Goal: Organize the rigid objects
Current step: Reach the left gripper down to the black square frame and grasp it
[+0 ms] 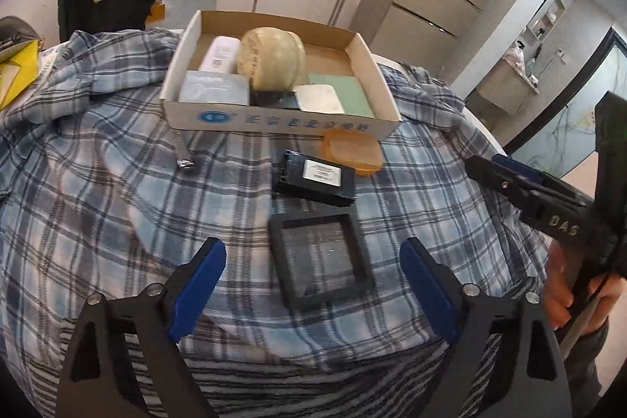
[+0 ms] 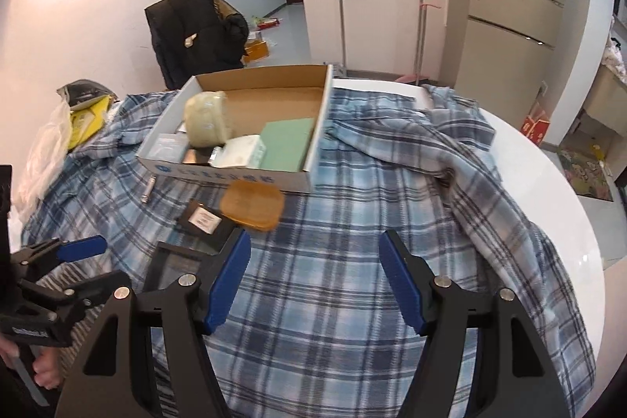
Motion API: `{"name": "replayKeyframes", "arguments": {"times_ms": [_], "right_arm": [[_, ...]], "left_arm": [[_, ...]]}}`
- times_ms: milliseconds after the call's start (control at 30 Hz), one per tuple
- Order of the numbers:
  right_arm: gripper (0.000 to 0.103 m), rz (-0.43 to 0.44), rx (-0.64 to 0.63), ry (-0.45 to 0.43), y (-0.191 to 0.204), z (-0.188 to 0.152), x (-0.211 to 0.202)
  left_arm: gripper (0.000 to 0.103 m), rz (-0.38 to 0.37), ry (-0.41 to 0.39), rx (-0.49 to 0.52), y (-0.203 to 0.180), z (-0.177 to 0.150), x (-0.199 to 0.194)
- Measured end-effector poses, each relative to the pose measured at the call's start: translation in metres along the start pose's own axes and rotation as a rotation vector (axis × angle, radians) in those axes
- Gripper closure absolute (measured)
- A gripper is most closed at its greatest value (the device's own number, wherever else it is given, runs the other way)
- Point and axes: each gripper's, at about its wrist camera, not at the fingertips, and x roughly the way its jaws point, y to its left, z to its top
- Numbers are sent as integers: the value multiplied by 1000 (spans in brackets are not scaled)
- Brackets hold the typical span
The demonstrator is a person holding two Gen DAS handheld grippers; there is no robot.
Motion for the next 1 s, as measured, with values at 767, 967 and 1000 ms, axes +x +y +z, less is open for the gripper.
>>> {"name": "replayKeyframes", "arguments": {"times_ms": [767, 967, 1000], "right_arm": [[36, 87, 152, 4, -38, -9, 8], [36, 85, 162, 10, -44, -10, 11], [36, 85, 162, 9, -44, -10, 11]], "left_arm": [[11, 77, 153, -64, -10, 1, 64], [11, 154, 169, 9, -24, 3, 76], [11, 166, 165, 22, -27, 3, 78]]}}
